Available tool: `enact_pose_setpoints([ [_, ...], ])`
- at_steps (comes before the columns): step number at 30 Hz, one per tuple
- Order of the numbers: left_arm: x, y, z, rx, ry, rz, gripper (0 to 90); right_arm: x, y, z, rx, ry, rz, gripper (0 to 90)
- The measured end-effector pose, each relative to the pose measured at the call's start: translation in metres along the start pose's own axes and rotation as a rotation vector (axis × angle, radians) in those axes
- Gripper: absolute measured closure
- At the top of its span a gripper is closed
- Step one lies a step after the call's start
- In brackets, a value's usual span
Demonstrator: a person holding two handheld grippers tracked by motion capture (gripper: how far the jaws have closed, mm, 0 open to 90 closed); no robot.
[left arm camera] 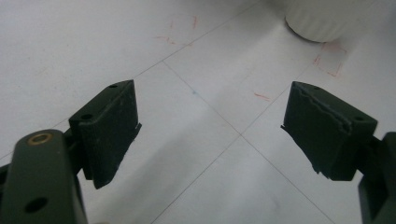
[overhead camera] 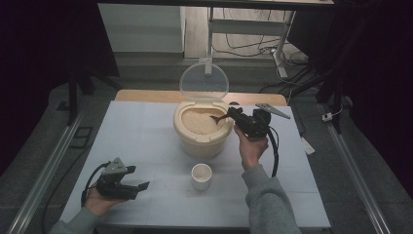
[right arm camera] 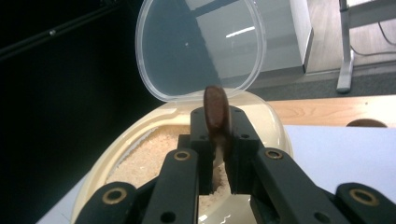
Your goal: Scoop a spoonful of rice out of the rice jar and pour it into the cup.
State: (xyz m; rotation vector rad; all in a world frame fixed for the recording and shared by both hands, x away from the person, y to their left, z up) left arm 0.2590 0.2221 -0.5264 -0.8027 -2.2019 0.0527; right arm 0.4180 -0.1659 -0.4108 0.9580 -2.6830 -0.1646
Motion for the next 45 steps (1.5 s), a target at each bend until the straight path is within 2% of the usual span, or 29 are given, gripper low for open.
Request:
enact_pose_setpoints([
  [5, 0.0, 0.0, 0.0, 0.0, 0.0, 0.001, 17.8, 0.0, 0.0, 0.0, -0.032, -0.001, 0.003, 82.1],
  [8, 0.0, 0.0, 0.0, -0.001, -0.001, 0.001, 17.8, -0.001, -0.002, 0.001, -0.092, -0.006, -0.021, 82.7],
  [10, 0.0, 0.0, 0.0, -0.002, -0.002, 0.001, 17.8, -0.002, 0.0, 0.002, -0.096, -0.004, -0.026, 82.6],
  [15, 0.001, 0.0, 0.0, -0.002, -0.002, 0.0, 17.9, -0.001, -0.003, 0.002, -0.155, -0.012, -0.022, 82.5],
  [24, 0.0, 0.0, 0.0, -0.004, -0.001, -0.001, 18.1, 0.003, -0.01, 0.004, -0.298, -0.038, -0.04, 82.8],
  [29, 0.0, 0.001, 0.0, -0.004, -0.002, -0.003, 18.2, 0.006, -0.015, 0.005, -0.346, -0.03, -0.051, 82.9],
  [45, 0.0, -0.001, 0.0, -0.02, 0.004, -0.011, 18.7, 0.012, -0.024, 0.007, -0.504, -0.062, -0.104, 83.0],
])
Point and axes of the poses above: each handheld gripper's, and its own axes: x roughly backward along the jaws, z roughly out of its underside, y roughly to its left, the point moved 2 cm from there along -x, roughly forward along the jaws, and after that the axes turned 12 degrees about x, right-handed, at the moved point
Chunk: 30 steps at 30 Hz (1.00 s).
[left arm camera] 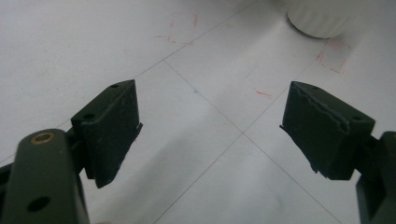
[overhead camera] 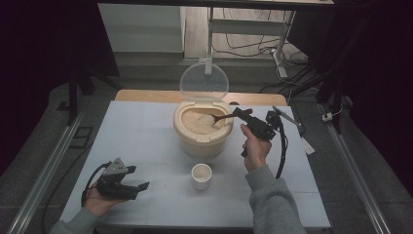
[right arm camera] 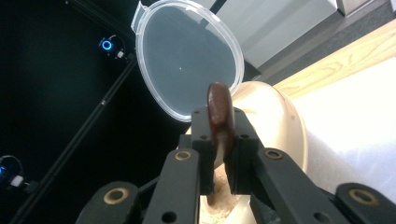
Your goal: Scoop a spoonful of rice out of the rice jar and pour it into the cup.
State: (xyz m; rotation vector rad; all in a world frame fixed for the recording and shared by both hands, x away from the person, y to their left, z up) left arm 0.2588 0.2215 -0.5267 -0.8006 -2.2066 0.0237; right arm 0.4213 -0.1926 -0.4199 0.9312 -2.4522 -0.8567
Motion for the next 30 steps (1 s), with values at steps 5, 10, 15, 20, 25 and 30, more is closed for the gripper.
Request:
enact_pose_setpoints([
  [5, 0.0, 0.0002, 0.0001, -0.002, 0.001, -0.001, 18.8, 0.0017, -0.002, -0.0009, -0.036, -0.001, -0.012, 83.0],
  [10, 0.0, 0.0002, 0.0002, -0.005, 0.002, 0.0, 19.0, 0.0024, -0.0033, -0.0018, -0.072, 0.006, -0.025, 83.0],
  [15, 0.0006, 0.0004, 0.0003, -0.006, 0.0, -0.001, 19.2, 0.0026, -0.0042, -0.0023, -0.09, -0.006, -0.026, 83.0],
  [20, 0.0003, 0.0004, 0.0004, -0.007, 0.002, -0.001, 19.2, 0.003, -0.0055, -0.0017, -0.124, -0.004, -0.041, 83.0],
  [25, 0.0004, 0.0004, 0.0004, -0.007, 0.002, -0.002, 19.2, 0.0039, -0.0086, -0.0012, -0.153, -0.015, -0.045, 83.0],
  [30, -0.0001, 0.0001, 0.0005, -0.009, 0.005, -0.002, 19.2, 0.0073, -0.0087, -0.0023, -0.154, -0.015, -0.049, 83.0],
])
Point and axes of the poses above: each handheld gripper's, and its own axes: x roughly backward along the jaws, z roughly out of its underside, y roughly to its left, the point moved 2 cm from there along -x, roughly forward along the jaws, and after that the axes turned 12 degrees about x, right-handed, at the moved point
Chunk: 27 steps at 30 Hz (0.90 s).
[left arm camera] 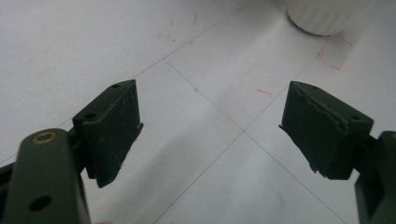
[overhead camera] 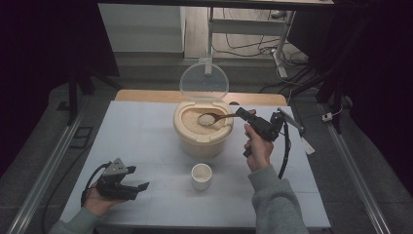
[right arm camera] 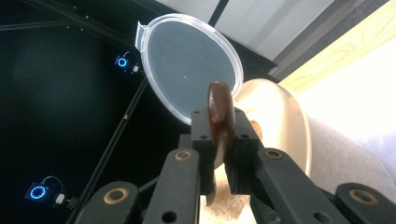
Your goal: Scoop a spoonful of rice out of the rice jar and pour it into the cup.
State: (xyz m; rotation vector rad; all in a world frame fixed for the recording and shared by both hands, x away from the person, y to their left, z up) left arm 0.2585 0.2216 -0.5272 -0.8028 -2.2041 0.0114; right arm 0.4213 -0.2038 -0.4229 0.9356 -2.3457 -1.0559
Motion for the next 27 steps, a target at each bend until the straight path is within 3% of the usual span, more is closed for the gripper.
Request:
enact_pose_setpoints([
  [18, 0.001, 0.0, 0.0, -0.003, -0.002, -0.001, 19.2, 0.013, 0.006, -0.004, 0.033, -0.016, -0.01, 83.1],
  [27, 0.001, 0.001, 0.0, 0.002, -0.003, 0.001, 19.2, 0.032, 0.012, -0.004, 0.035, 0.007, -0.036, 83.0],
])
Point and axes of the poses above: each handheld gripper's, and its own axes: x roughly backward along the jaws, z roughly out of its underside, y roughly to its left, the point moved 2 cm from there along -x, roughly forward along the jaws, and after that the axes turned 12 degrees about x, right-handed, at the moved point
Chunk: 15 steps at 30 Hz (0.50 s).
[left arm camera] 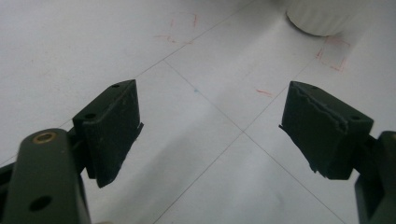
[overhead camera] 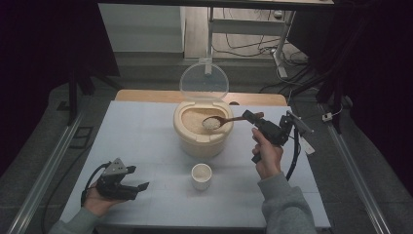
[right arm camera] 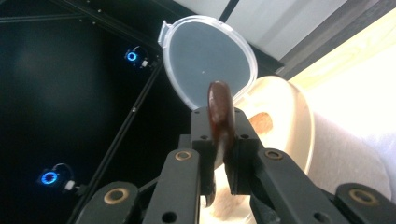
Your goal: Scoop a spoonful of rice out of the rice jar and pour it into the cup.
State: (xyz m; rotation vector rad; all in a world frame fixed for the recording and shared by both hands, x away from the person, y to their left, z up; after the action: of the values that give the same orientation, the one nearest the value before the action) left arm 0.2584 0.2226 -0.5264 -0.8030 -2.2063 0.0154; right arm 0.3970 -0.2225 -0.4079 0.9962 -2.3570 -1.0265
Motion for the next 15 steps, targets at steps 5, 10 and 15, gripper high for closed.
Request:
enact_pose_setpoints([
  [5, 0.0, 0.0, 0.0, 0.002, 0.001, 0.001, 19.2, 0.014, 0.003, 0.005, -0.028, 0.027, -0.024, 83.0],
  [10, 0.0, 0.0, 0.0, 0.003, 0.001, 0.001, 19.2, 0.024, 0.006, 0.014, -0.03, 0.064, -0.054, 83.0],
  [15, 0.0, 0.0, 0.0, 0.002, 0.0, 0.0, 19.2, 0.03, 0.011, 0.027, -0.025, 0.109, -0.067, 83.0],
])
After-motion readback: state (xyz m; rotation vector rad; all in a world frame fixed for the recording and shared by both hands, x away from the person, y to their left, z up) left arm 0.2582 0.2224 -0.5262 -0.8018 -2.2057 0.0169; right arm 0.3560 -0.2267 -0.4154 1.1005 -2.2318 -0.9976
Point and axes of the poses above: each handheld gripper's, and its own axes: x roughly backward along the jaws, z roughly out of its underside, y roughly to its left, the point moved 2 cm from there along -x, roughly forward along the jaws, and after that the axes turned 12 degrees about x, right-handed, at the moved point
